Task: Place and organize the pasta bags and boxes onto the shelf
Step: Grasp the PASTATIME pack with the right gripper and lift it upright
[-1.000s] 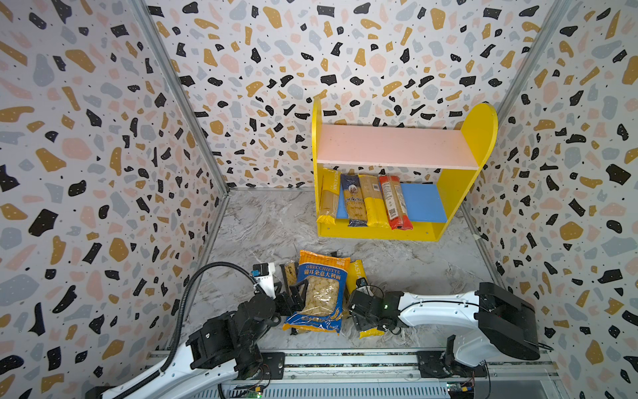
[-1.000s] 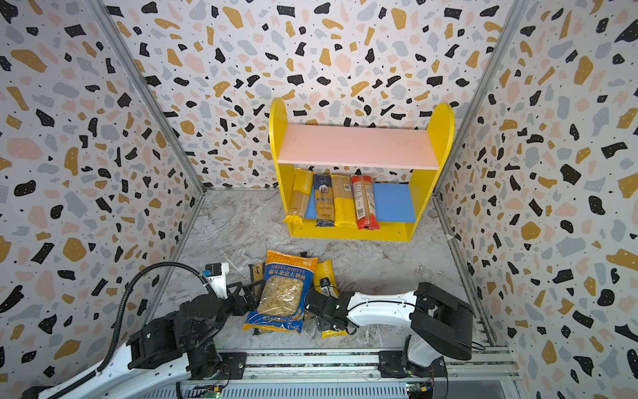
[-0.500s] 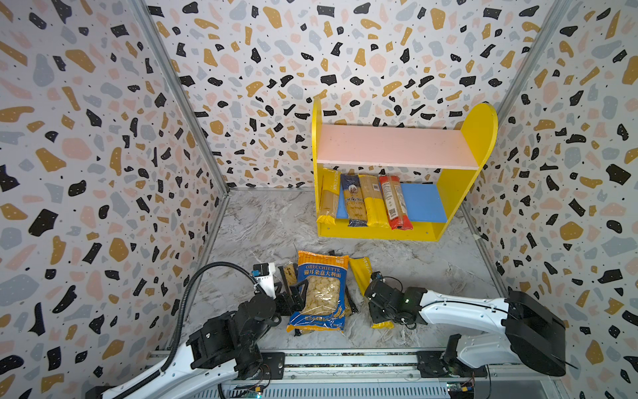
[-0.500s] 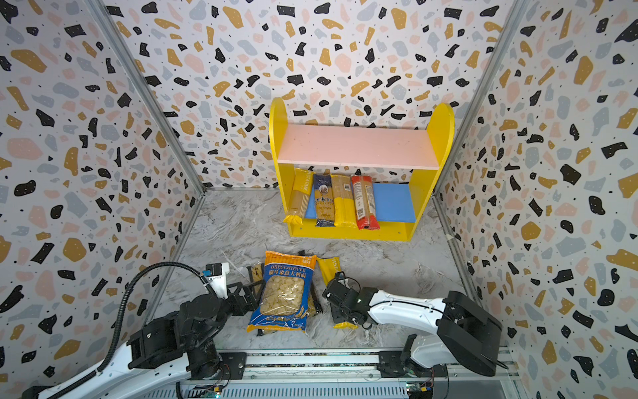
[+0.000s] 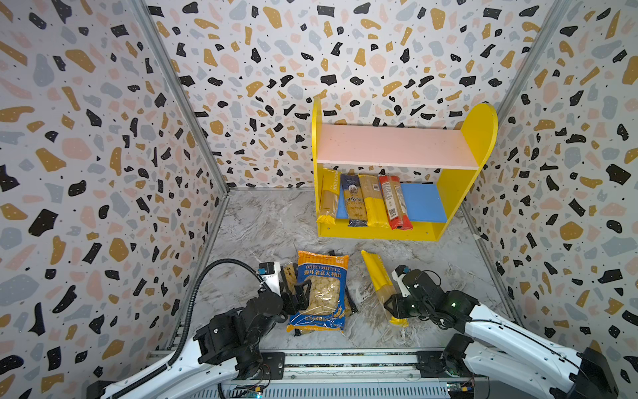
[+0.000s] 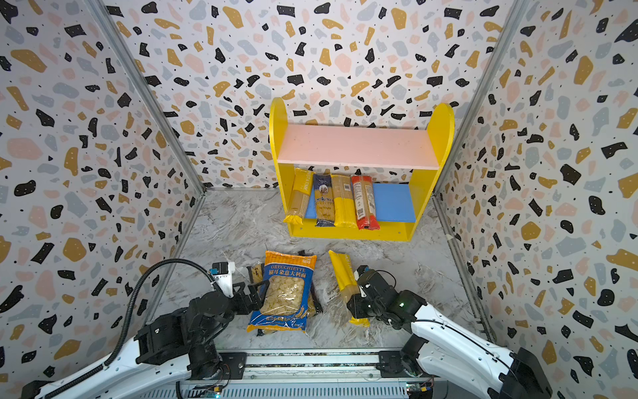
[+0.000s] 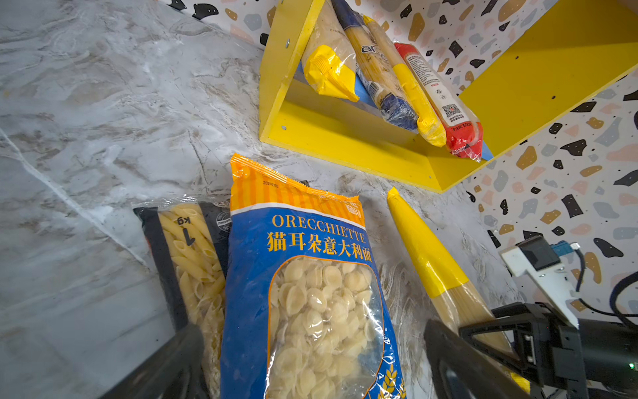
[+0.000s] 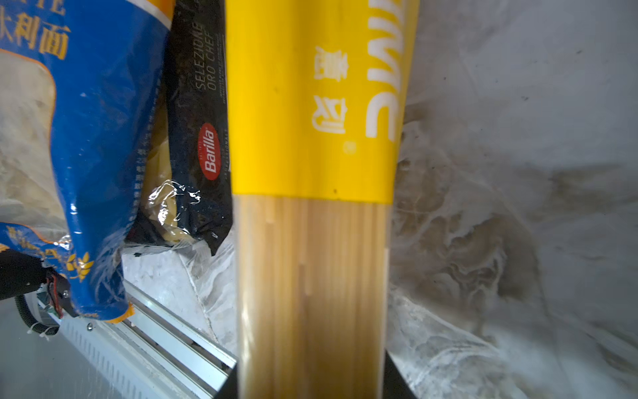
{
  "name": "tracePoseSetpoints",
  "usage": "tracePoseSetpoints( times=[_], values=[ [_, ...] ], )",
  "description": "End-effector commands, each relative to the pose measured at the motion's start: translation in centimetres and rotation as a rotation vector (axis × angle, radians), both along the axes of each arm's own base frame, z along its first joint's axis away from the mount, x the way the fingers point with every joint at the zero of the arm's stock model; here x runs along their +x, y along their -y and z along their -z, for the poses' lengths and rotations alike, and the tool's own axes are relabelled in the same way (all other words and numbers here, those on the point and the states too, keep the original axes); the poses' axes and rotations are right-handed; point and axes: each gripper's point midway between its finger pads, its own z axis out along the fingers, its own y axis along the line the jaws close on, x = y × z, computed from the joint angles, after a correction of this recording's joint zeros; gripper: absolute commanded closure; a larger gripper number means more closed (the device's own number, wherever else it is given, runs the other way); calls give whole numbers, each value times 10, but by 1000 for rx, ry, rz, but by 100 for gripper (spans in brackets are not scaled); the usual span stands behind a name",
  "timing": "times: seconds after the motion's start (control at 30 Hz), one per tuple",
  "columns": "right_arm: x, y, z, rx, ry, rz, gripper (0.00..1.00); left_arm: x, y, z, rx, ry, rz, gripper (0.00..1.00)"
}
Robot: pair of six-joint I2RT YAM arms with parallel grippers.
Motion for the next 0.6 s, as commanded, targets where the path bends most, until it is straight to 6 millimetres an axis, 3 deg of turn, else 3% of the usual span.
tracePoseSetpoints(
  times=[0.0,0.37,0.57],
  values=[
    [14,-9,-54,95,130,-26,79,4,10,-20,-39,40,21,0],
    [13,4,-113,146,232,0,79,13,40,-29,-30,38,77,0],
    [25,13,-146,140,305,39,80,16,45,-39,-27,51,89,0]
  ],
)
